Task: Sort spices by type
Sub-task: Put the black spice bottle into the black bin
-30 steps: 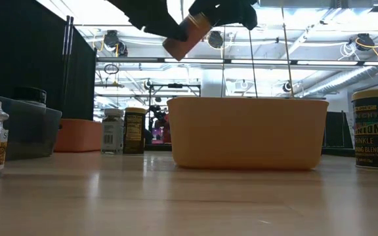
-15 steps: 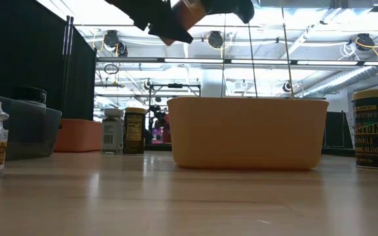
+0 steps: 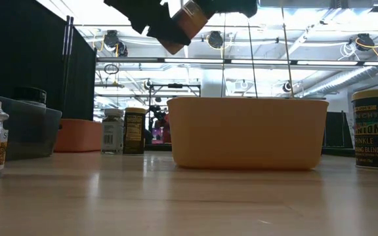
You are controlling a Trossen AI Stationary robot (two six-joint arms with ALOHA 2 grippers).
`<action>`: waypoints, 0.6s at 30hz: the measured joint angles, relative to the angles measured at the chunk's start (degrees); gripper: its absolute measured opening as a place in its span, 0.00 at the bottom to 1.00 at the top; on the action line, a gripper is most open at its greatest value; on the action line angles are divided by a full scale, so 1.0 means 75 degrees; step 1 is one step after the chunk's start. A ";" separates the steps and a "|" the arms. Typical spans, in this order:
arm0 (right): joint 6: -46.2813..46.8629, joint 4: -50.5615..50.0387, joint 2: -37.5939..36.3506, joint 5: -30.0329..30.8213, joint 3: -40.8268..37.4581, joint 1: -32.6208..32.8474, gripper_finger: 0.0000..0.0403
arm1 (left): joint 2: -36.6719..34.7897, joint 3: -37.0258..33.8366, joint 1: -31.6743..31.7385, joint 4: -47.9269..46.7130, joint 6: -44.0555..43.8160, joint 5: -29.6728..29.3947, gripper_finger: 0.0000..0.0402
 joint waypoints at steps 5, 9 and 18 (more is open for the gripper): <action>-0.0625 0.0004 -0.0590 0.0061 0.0000 0.0229 0.66 | 0.0000 0.0000 -0.0011 0.0003 -0.0282 0.0538 0.37; -0.1096 -0.0028 -0.1038 0.0127 -0.0034 0.0590 0.66 | 0.0000 0.0000 -0.0071 0.0069 -0.0474 0.0832 0.37; -0.2994 0.2944 -0.1773 0.1654 -0.2450 0.1705 0.66 | -0.0101 -0.1337 -0.0413 0.3653 -0.0507 0.2222 0.37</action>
